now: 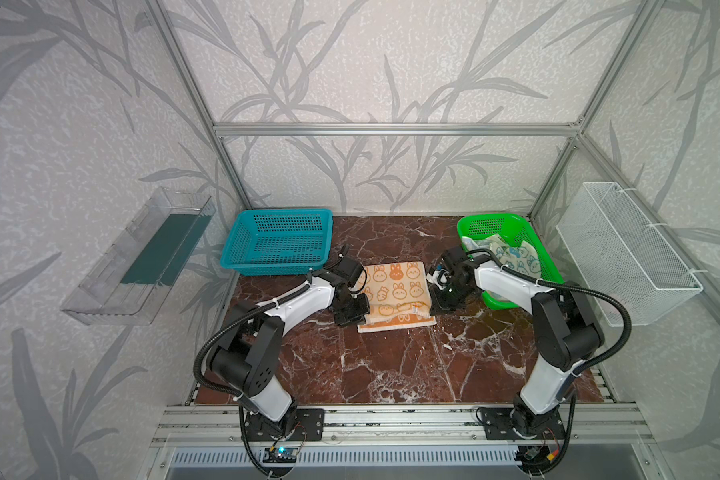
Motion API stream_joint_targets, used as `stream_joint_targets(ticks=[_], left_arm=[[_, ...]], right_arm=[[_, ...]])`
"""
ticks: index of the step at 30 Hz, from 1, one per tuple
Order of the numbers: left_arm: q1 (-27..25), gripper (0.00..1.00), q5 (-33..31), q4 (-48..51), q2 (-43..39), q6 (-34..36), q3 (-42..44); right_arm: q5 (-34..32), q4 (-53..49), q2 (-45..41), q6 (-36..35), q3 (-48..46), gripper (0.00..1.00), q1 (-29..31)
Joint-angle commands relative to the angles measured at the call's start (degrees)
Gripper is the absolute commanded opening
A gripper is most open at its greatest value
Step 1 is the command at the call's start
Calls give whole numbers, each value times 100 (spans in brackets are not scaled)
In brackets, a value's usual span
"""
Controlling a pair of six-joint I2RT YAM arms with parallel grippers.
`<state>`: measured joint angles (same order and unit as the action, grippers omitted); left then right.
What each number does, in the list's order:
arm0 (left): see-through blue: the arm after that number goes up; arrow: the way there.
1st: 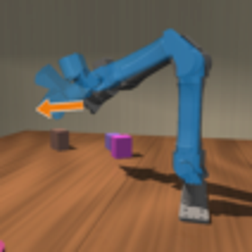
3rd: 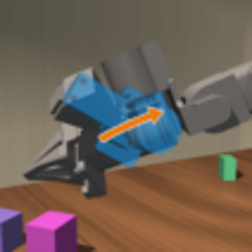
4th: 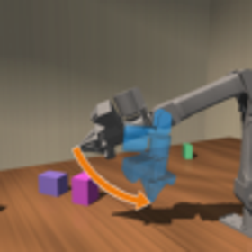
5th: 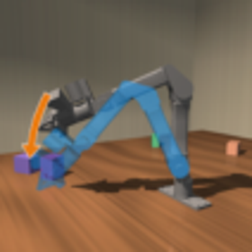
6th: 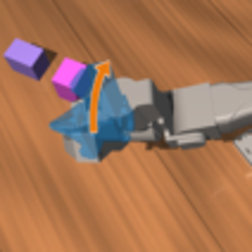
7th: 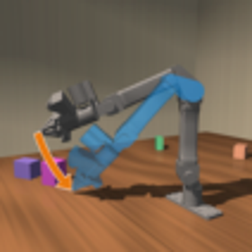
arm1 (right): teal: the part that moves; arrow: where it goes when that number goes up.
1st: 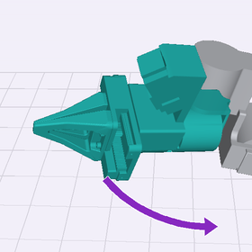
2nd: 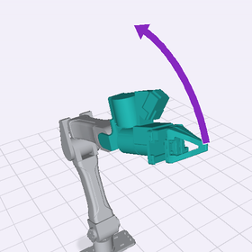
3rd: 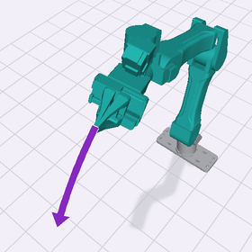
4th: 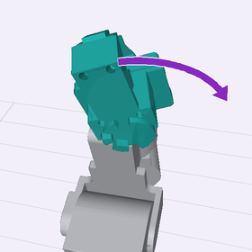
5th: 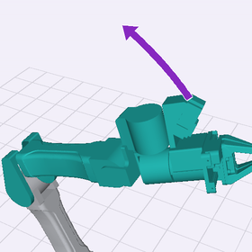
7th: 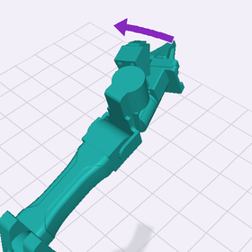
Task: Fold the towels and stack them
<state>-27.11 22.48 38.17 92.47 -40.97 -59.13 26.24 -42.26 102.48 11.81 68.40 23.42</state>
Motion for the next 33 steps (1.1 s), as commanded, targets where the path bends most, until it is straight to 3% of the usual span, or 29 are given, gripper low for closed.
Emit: stream_joint_targets(ticks=[1,19,33], left_arm=[[45,0,71,212,-240,45,-63],[281,0,658,180,-677,-16,397],[349,0,902,-466,-207,-8,1021]], right_arm=[[186,-206,-246,-132,51,0,-12],[541,49,-439,-126,-457,0,-250],[234,243,157,36,-598,0,-253]])
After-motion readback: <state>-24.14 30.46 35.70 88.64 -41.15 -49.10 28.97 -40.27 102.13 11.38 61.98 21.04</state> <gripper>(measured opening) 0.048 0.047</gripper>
